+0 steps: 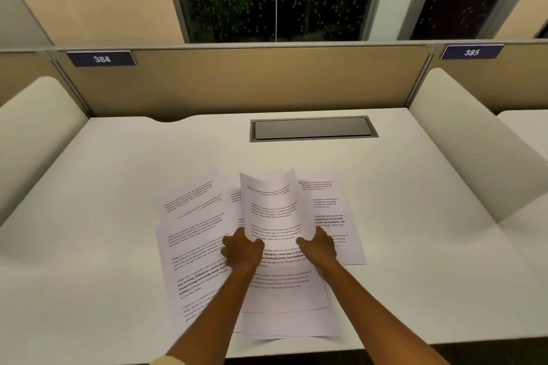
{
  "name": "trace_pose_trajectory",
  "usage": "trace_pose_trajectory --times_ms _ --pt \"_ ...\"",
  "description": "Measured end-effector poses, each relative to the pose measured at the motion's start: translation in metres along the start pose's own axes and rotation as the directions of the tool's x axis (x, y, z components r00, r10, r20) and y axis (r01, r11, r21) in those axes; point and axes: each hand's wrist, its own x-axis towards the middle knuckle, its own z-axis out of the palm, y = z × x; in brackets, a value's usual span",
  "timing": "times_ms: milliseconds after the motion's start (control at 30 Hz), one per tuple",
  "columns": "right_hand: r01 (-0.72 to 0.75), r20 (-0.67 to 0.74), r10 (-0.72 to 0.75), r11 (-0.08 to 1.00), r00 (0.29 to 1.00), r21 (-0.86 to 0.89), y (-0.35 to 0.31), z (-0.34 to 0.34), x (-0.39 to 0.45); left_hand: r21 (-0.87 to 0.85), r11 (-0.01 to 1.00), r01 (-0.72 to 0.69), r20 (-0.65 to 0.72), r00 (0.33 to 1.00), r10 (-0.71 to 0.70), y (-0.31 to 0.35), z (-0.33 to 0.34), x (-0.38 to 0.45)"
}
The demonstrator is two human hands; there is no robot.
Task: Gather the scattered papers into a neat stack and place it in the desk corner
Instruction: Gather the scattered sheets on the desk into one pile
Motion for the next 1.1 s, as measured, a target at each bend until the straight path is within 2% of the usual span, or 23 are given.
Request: trace_pose_trajectory --times_ms 167,367,600,767,1100 --pt "0.014 -0.022 -0.014 1.000 1.000 0.003 0.000 0.003 -0.003 0.017 1.000 0.002 0.006 1.000 -0.002 -0.002 0.000 0.001" --pt "-0.007 0.097 -0.023 0.954 0.995 0.300 0.001 0.007 0.000 0.028 1.000 0.003 -0.002 1.000 -0.003 -0.004 -0.004 0.002" --pt "-0.070 0.163 -0.005 0.890 0.987 0.451 -0.001 0.021 0.005 -0.085 0.996 -0.033 0.056 0.998 0.038 -0.010 -0.013 0.003" --pt "-0.057 0.156 -0.009 0.909 0.988 0.414 -0.003 0.020 0.010 -0.136 0.991 -0.016 0.064 0.998 0.025 -0.022 -0.022 0.009" --pt "0.044 0.225 -0.109 0.959 0.968 0.279 -0.020 0.045 0.006 -0.142 0.984 0.105 -0.133 0.983 -0.124 -0.058 -0.056 0.024"
